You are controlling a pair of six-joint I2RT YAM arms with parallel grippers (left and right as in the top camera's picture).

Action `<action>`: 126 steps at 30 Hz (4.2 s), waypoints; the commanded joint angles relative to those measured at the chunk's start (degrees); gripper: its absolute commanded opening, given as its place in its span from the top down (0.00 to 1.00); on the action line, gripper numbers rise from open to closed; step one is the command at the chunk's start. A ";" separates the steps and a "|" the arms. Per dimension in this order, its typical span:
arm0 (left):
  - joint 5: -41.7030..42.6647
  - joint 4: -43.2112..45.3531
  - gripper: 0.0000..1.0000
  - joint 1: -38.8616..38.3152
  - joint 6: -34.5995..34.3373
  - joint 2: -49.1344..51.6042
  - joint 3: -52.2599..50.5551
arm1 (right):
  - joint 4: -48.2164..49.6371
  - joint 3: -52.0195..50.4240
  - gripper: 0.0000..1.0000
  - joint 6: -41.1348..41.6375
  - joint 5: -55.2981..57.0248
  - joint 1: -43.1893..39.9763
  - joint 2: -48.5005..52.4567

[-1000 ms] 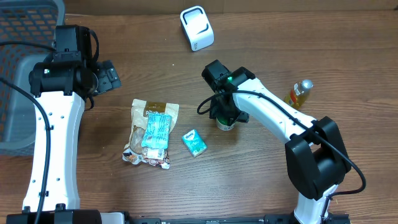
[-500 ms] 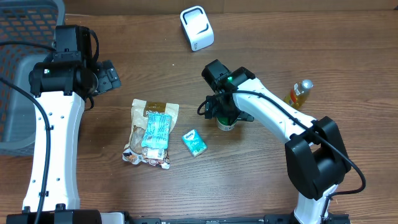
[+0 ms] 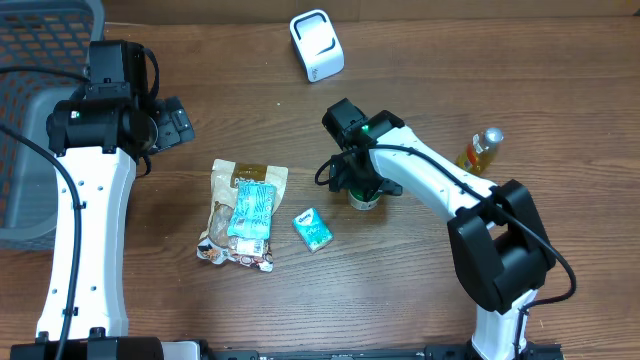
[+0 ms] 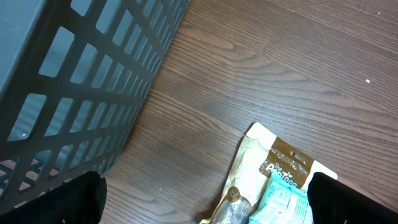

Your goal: Scan the item barcode

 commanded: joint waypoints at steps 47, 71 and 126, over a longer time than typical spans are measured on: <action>-0.76 0.04 0.00 0.11 0.70 -0.26 0.52 | -0.31 -2.01 0.22 0.02 0.55 -0.39 0.55; -0.76 0.04 0.01 0.11 0.70 -0.26 0.52 | -8.26 2.78 0.47 -0.20 -16.00 -5.49 -7.23; -0.76 0.04 0.00 0.11 0.70 -0.26 0.52 | -31.17 2.78 0.53 -0.17 -49.90 -5.38 -7.23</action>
